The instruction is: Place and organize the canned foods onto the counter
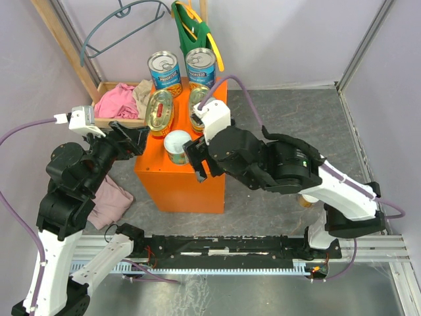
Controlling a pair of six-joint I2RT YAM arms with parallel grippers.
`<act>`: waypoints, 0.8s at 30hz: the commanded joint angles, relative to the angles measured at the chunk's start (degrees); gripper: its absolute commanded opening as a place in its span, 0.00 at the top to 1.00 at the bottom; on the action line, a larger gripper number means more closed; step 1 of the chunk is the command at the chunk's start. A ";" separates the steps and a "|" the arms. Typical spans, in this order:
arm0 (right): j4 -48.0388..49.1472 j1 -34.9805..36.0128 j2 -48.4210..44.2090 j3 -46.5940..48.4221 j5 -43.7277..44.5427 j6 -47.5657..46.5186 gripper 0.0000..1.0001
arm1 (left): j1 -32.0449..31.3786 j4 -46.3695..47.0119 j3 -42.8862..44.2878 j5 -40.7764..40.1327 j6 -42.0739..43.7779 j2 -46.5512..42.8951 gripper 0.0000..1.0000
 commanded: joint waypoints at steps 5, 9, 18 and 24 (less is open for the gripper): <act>4.12 -0.08 -2.90 -3.83 5.32 -0.16 0.58 | 0.25 3.76 -0.71 -0.01 -1.54 0.27 0.17; 5.26 -0.82 -2.58 -5.28 4.52 -0.10 0.78 | 0.18 3.64 -0.80 0.11 -1.71 0.14 0.17; 9.17 -3.38 -1.66 -8.41 1.49 -0.16 0.87 | 0.20 3.49 -1.10 0.51 -3.03 -0.56 0.17; 10.06 -4.36 0.02 -7.84 -0.46 -0.25 0.91 | 0.20 3.67 -1.65 1.07 -3.78 -1.08 0.18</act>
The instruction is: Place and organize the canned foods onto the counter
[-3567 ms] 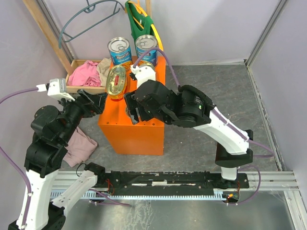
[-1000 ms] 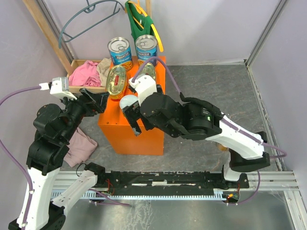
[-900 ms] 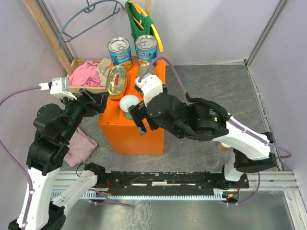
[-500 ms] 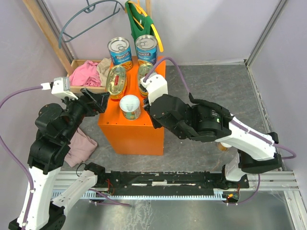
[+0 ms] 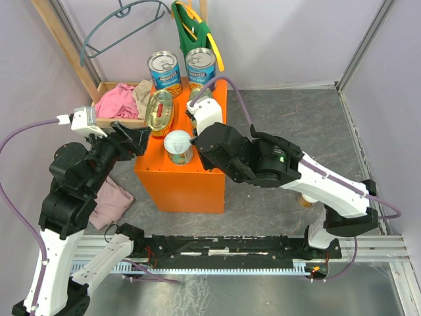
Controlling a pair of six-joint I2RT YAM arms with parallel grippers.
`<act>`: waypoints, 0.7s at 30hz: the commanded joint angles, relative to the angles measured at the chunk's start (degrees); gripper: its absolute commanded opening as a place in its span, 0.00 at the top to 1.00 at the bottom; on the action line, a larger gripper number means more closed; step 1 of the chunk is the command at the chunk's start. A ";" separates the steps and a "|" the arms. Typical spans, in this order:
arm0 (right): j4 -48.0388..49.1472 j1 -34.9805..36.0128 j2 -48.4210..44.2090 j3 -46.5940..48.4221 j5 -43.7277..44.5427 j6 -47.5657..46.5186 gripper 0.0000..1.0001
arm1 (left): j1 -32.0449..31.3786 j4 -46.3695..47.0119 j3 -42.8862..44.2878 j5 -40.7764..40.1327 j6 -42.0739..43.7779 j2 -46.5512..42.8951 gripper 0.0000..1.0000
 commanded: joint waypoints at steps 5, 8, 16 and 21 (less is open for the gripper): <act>4.48 -0.42 1.98 0.47 -3.11 0.38 0.92 | 0.22 3.14 -0.82 0.71 -2.57 -1.62 0.18; 5.12 -0.39 2.63 0.58 -3.74 0.50 0.92 | 0.21 2.85 -0.62 0.63 -2.68 -1.88 0.18; 5.50 -0.71 5.62 2.95 -4.89 0.27 0.93 | 0.23 0.74 -0.59 -1.45 -2.20 -4.01 0.18; 5.83 -0.92 7.08 4.45 -5.29 0.55 0.93 | 0.16 -0.65 0.02 -2.57 -1.57 -5.12 0.18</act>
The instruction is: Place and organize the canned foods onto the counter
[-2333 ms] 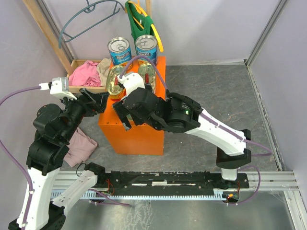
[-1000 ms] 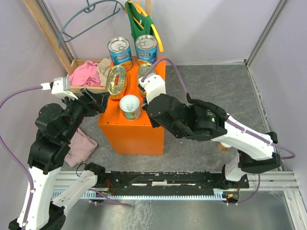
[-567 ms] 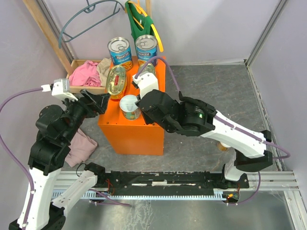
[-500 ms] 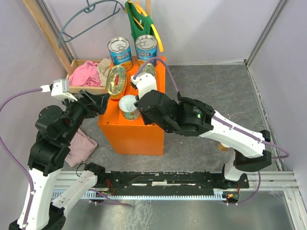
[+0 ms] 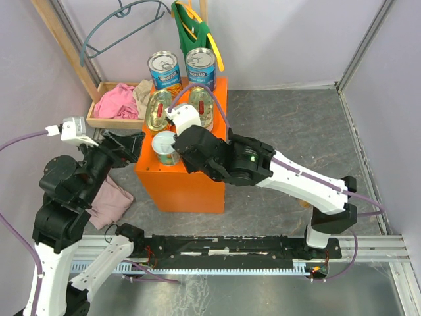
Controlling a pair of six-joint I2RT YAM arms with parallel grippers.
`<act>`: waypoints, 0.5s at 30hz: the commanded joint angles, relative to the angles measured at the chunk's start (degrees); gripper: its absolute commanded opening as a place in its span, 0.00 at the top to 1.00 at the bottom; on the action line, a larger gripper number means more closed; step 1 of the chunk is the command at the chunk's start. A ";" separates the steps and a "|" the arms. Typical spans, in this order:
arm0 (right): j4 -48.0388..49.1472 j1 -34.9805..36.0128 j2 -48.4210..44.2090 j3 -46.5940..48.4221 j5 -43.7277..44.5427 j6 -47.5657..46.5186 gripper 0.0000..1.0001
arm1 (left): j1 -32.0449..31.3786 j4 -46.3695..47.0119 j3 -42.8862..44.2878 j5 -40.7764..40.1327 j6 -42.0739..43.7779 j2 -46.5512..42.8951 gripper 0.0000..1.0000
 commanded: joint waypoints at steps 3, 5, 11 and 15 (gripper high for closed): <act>2.82 -0.33 1.57 4.51 -1.28 0.63 0.93 | 0.16 -0.62 1.24 -2.07 -0.37 -1.04 0.18; 2.88 -0.31 1.91 4.77 -1.13 0.76 0.93 | 0.14 -0.97 1.57 -2.18 -0.15 -1.12 0.18; 2.95 -0.27 1.85 4.44 -1.00 1.56 0.93 | 0.15 -1.95 2.42 -2.16 0.26 -1.01 0.18; 2.11 -0.27 -0.33 2.85 -0.29 2.16 0.94 | 0.17 -4.16 4.31 -2.35 1.26 -0.83 0.18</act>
